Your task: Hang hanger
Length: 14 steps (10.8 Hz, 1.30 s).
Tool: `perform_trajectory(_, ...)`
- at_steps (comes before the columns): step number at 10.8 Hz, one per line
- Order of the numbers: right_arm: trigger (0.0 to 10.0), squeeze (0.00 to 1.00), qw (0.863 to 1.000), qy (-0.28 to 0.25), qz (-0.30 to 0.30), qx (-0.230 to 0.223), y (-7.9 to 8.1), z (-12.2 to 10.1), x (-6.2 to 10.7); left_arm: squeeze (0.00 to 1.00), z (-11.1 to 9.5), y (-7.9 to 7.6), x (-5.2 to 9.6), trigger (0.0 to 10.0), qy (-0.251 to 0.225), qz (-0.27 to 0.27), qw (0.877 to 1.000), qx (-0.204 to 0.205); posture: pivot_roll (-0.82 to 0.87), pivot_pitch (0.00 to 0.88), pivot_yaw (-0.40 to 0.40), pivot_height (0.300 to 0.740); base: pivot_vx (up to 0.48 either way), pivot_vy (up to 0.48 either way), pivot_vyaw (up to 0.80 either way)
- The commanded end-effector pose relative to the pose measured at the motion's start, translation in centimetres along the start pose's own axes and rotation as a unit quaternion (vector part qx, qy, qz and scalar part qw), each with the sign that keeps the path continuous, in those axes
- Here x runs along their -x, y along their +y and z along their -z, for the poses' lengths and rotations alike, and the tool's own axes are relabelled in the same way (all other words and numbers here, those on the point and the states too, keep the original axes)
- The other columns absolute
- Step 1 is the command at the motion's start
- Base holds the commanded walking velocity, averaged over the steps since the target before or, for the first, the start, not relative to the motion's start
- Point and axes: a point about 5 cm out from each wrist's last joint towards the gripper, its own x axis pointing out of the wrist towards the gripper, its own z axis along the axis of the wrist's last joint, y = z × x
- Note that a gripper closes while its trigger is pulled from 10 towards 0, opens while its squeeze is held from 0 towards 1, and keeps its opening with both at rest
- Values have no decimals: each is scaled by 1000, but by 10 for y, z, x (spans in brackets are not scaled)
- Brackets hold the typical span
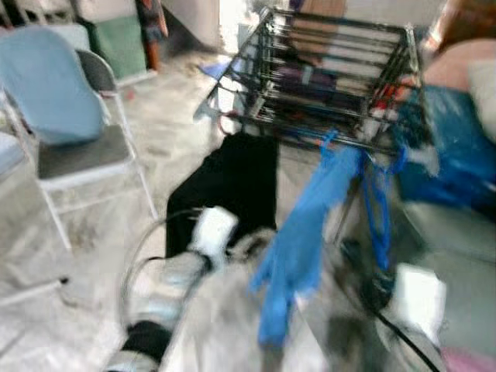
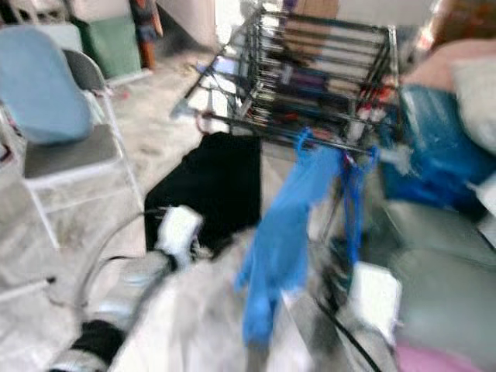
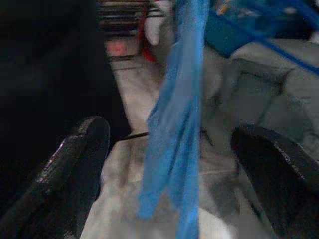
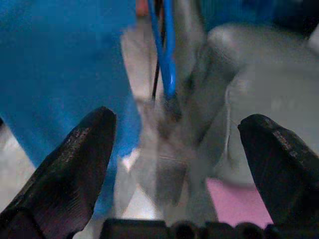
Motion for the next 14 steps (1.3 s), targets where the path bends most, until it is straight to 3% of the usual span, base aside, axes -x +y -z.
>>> perform_trajectory(1, 10000, 0, 1000, -17, 6, 9, -5, -1, -3, 0, -4, -6, -3, 10000, -8, 4, 1000, -3, 46, 0, -73, 740, -285, 0, 0)
perform_trajectory(4, 10000, 0, 1000, -10, -27, -10, 5, 1, -8, 0, -7, -5, -2, 10000, -12, -12, 1000, -7, 64, 0, -75, 740, -96, 0, 0)
perform_trajectory(5, 10000, 0, 997, -22, -55, -42, 9, 0, -6, 0, -8, -3, -2, 10000, -11, -15, 1000, -6, 63, 0, -74, 740, -401, 0, 0)
perform_trajectory(7, 10000, 0, 996, -29, -79, -15, 12, -1, -4, 0, -8, -4, -3, 10000, -11, -17, 1000, -10, 56, 0, -69, 740, 0, 0, 400)
perform_trajectory(10, 10000, 0, 993, -45, -112, -15, 19, -6, -2, 0, -11, -4, -8, 10000, -13, -42, 999, -2, 46, 0, -66, 740, 0, 0, 800)
perform_trajectory(14, 10000, 0, 992, -53, -112, -26, 19, -9, -3, 0, -12, -4, -11, 10000, -12, -49, 999, -7, 40, 0, -61, 740, 0, 480, 600)
